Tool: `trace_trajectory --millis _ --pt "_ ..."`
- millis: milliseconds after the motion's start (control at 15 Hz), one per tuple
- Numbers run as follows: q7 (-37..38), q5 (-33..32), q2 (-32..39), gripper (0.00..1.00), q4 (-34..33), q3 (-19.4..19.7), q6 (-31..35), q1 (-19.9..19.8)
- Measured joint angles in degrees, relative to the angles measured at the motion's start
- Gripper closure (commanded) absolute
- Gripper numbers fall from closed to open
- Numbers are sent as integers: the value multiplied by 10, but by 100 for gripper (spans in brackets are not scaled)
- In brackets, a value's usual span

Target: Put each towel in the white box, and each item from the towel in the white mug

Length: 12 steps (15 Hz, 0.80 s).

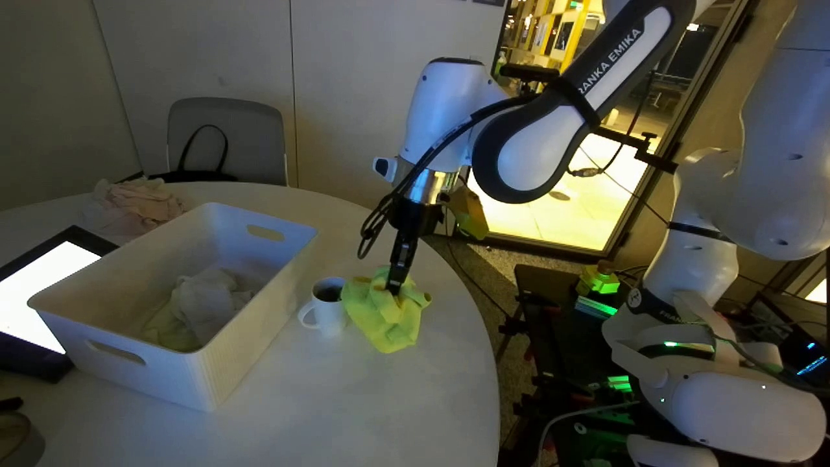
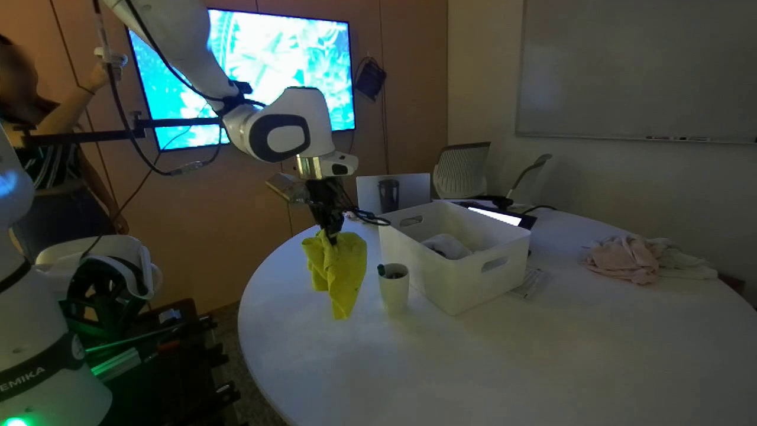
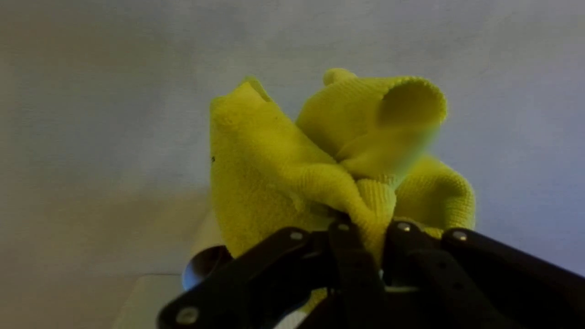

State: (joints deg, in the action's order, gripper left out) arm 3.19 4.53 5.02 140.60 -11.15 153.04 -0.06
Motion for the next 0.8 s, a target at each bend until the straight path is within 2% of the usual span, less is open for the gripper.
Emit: trace_trajectory --millis 67,133,200,333,733,800 --pt "38 -35 1 63 -2 14 1 8" --pt "74 -70 3 63 -4 28 0 16" --pt "99 -95 5 59 -7 37 -3 21" --pt "134 -127 8 43 -13 50 -15 31" --pt "157 -143 20 1 -30 58 -46 45" --pt "157 -143 22 0 -32 59 -50 45"
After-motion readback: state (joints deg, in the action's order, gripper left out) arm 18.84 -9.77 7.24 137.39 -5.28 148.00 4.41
